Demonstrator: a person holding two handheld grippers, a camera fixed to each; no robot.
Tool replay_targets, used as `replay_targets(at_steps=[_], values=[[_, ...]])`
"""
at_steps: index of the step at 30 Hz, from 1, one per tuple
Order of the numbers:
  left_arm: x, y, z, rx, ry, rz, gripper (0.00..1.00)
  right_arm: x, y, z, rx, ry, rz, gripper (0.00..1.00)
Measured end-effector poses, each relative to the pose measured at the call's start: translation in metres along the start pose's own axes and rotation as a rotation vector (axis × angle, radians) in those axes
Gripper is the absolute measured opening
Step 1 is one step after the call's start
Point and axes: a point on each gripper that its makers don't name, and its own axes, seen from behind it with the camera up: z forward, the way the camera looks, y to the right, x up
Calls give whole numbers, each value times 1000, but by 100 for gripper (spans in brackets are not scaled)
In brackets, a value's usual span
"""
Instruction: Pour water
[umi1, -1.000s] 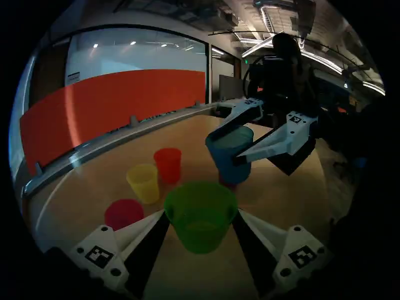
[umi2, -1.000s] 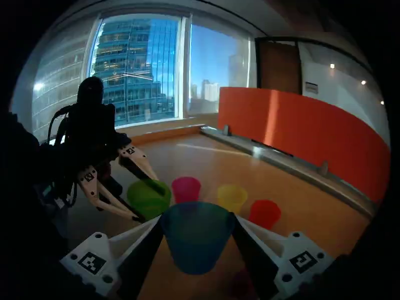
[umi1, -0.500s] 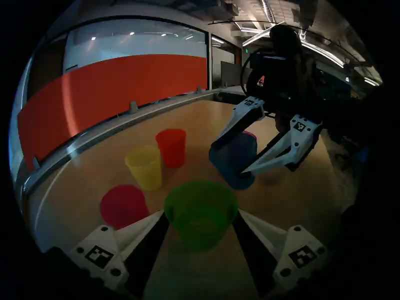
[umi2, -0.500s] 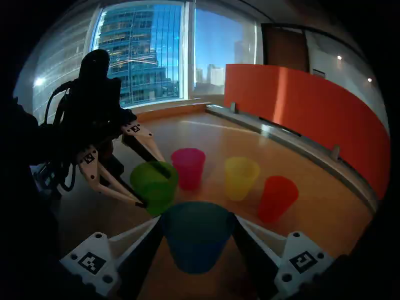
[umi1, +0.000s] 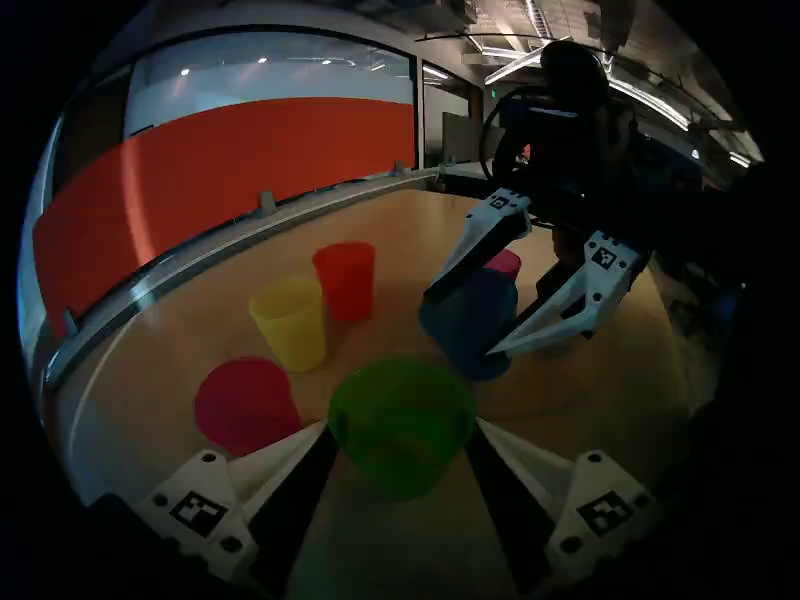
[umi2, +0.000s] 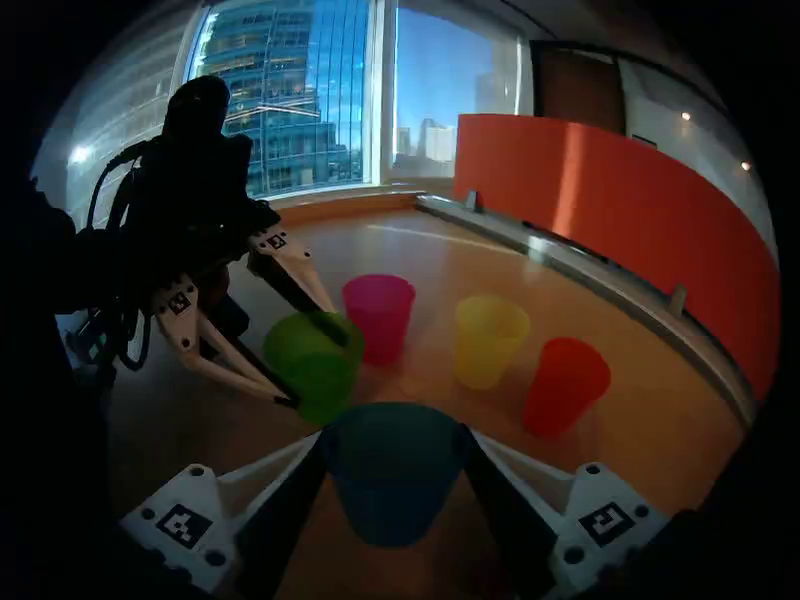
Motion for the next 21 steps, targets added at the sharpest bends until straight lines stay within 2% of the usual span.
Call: replay_targets(at_steps=[21], values=[[-13,-3,-1,-1,-17,-13,85,-8,-8,9,2,-7,-11,92]])
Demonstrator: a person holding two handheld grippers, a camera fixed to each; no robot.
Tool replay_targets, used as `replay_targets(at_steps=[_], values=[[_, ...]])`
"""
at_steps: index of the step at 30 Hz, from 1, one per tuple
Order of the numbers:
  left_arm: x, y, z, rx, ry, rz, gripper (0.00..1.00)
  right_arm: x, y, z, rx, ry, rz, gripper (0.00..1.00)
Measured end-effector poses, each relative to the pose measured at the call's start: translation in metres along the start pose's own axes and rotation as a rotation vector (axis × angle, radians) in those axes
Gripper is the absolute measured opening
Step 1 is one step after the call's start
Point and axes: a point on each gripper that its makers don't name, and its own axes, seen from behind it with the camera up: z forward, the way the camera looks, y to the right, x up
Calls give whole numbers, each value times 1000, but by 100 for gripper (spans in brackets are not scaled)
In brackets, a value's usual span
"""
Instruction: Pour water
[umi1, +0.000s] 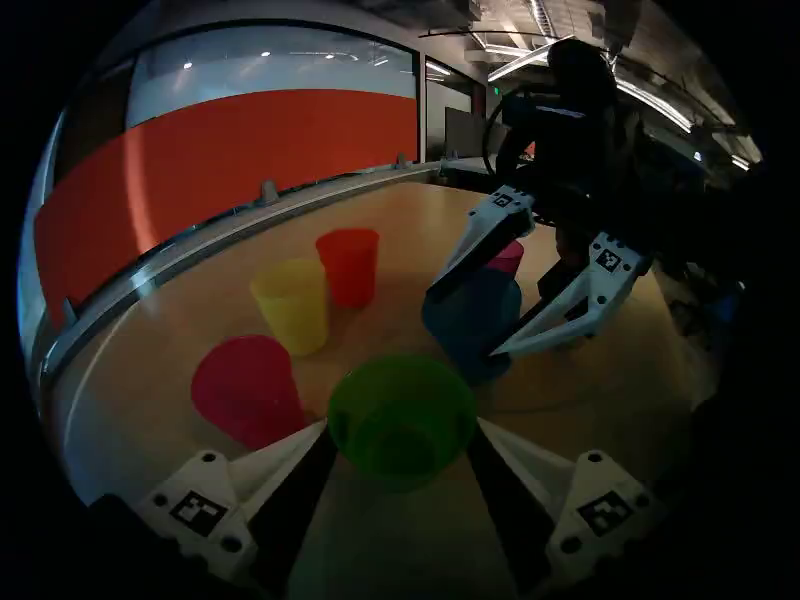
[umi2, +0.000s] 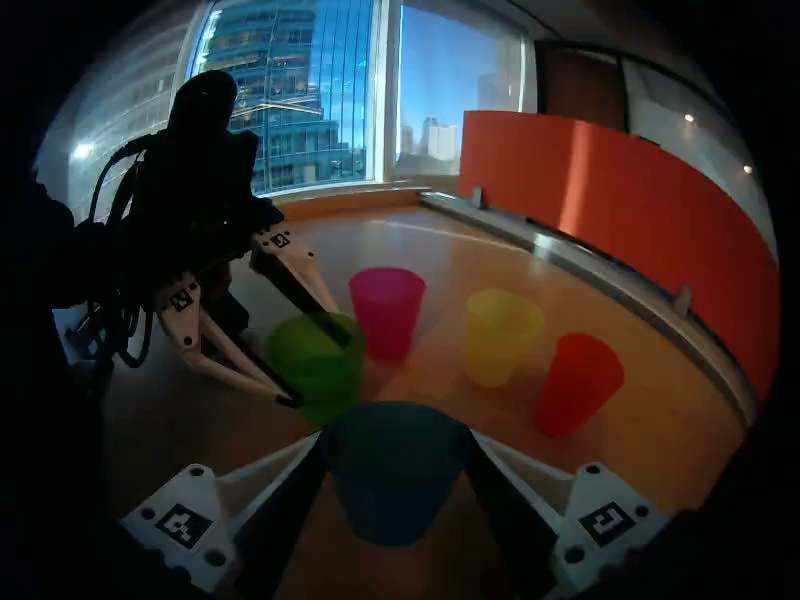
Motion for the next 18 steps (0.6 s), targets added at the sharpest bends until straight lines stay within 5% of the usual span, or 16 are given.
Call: replay_targets(at_steps=[18], values=[[-3,-2,-2,10,-9,13,86,-15,-1,-16,-39,0,-42,95]])
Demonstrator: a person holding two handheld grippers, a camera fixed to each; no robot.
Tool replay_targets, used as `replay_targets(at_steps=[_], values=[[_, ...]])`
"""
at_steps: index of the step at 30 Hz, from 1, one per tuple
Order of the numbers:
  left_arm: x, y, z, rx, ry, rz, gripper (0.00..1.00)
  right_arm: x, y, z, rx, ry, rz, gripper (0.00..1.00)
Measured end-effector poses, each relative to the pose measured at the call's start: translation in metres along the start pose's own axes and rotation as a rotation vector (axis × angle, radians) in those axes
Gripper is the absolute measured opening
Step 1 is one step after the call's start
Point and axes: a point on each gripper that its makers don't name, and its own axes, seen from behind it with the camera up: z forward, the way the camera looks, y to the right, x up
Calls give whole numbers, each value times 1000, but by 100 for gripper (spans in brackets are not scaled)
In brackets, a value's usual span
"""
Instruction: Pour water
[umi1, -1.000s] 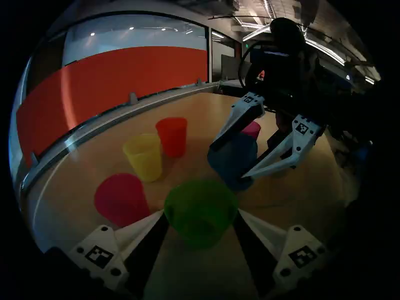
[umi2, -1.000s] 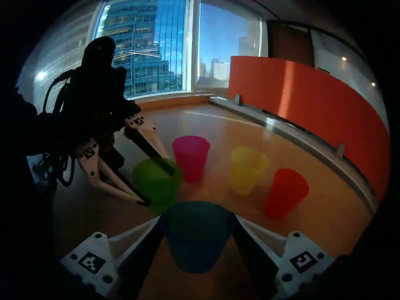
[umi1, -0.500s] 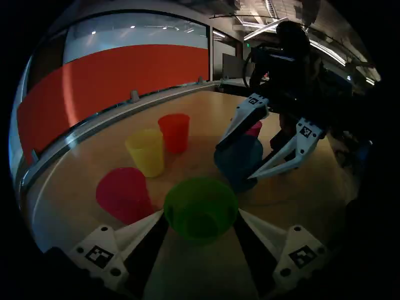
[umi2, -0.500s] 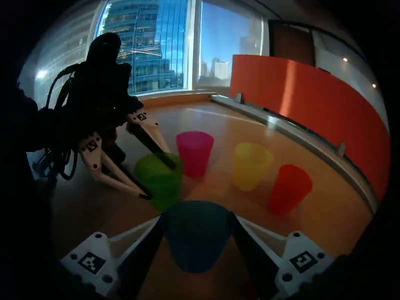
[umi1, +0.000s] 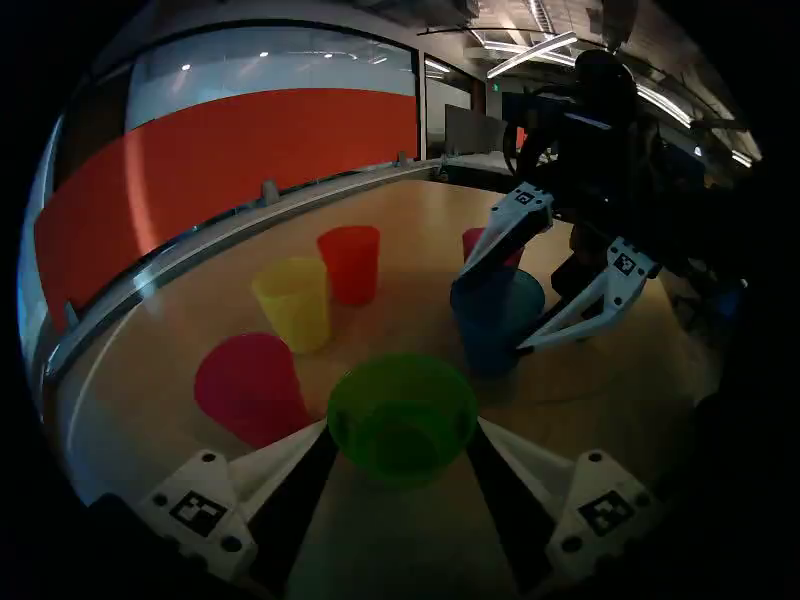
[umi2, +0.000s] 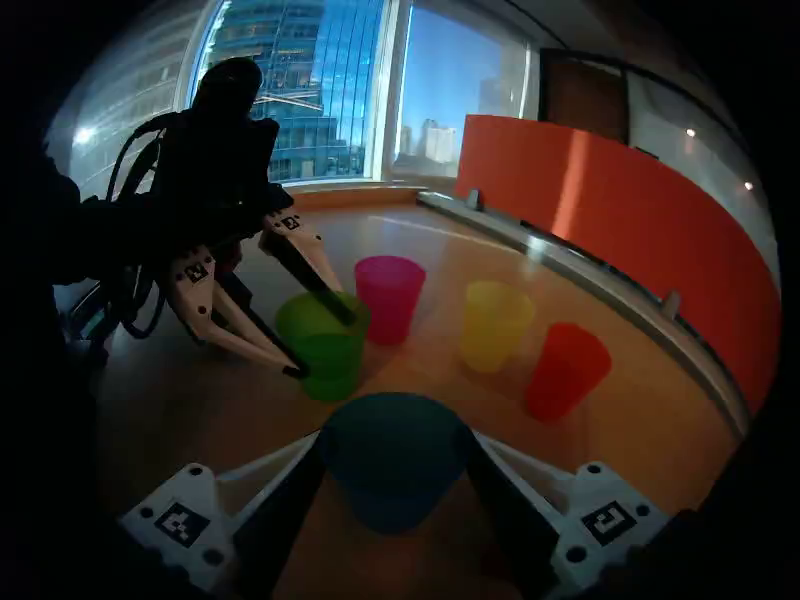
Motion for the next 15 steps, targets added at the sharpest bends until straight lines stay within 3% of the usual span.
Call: replay_targets(at_steps=[9,15], values=[[-7,-1,3,16,-26,31,85,-8,2,-7,-17,-14,-6,96],[-2,-1,0,12,-16,19,85,-5,4,-8,-26,-5,-3,100]])
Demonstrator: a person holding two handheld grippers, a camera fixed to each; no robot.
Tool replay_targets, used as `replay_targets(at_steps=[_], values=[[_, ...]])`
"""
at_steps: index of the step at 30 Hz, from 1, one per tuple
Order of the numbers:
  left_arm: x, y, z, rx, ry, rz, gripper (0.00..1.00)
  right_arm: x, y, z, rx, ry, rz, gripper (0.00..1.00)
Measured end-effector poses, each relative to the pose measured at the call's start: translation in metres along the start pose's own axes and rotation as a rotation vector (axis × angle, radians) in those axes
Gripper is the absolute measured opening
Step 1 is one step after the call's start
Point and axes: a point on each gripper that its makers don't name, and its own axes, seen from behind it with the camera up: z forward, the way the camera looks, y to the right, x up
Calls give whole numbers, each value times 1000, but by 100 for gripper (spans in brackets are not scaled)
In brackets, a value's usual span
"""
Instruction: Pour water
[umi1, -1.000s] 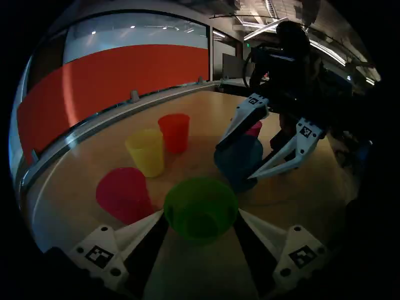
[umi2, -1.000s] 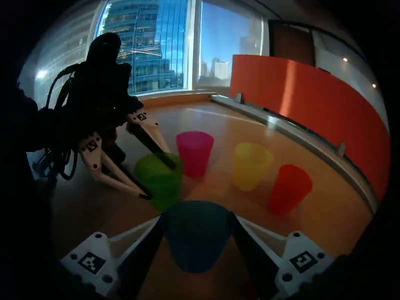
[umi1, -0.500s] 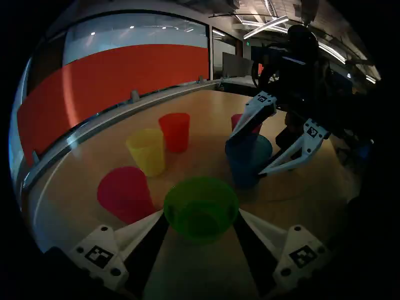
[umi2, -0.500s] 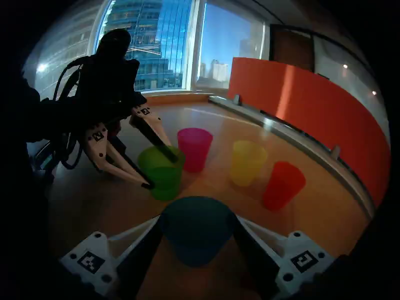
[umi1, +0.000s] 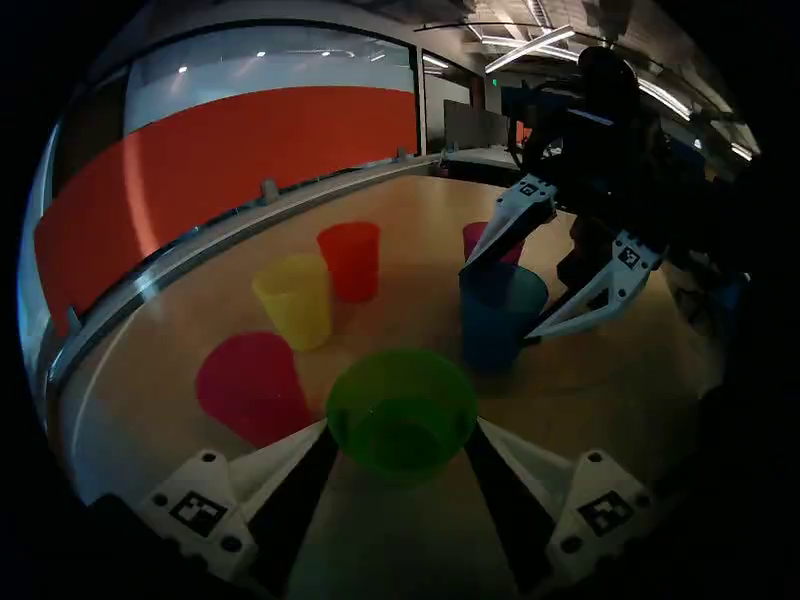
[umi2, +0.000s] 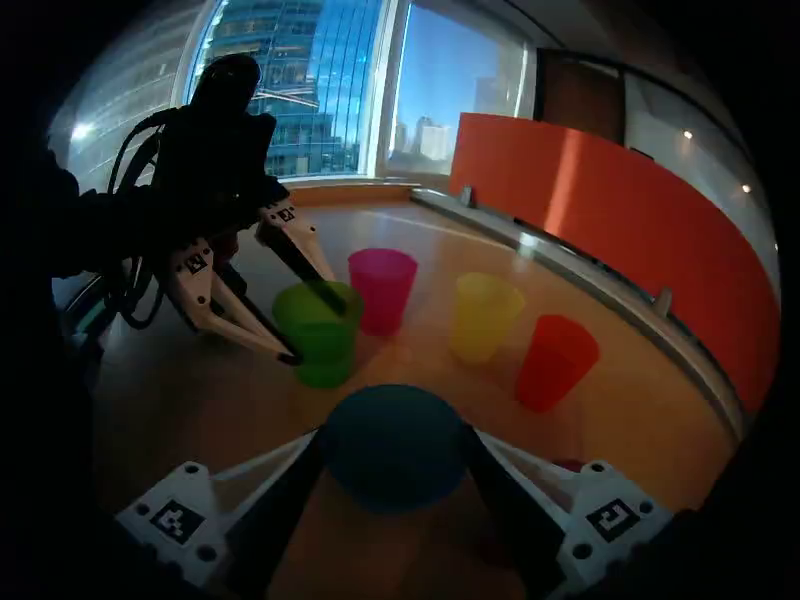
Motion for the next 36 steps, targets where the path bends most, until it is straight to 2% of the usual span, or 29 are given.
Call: replay_targets(at_steps=[6,12,16,21,27,36], values=[[0,-3,-4,13,-13,21,86,10,0,-5,0,21,4,100],[2,-2,-10,19,-14,21,90,22,-1,-14,0,48,13,100],[4,-3,-18,29,-13,17,98,28,-2,-22,-8,65,16,100],[3,-8,-31,57,-8,11,98,34,-1,-35,-29,88,22,100],[7,-12,-52,96,28,-17,98,34,7,-55,-85,119,60,100],[22,-23,-84,202,124,-49,98,35,22,-91,-197,171,133,100]])
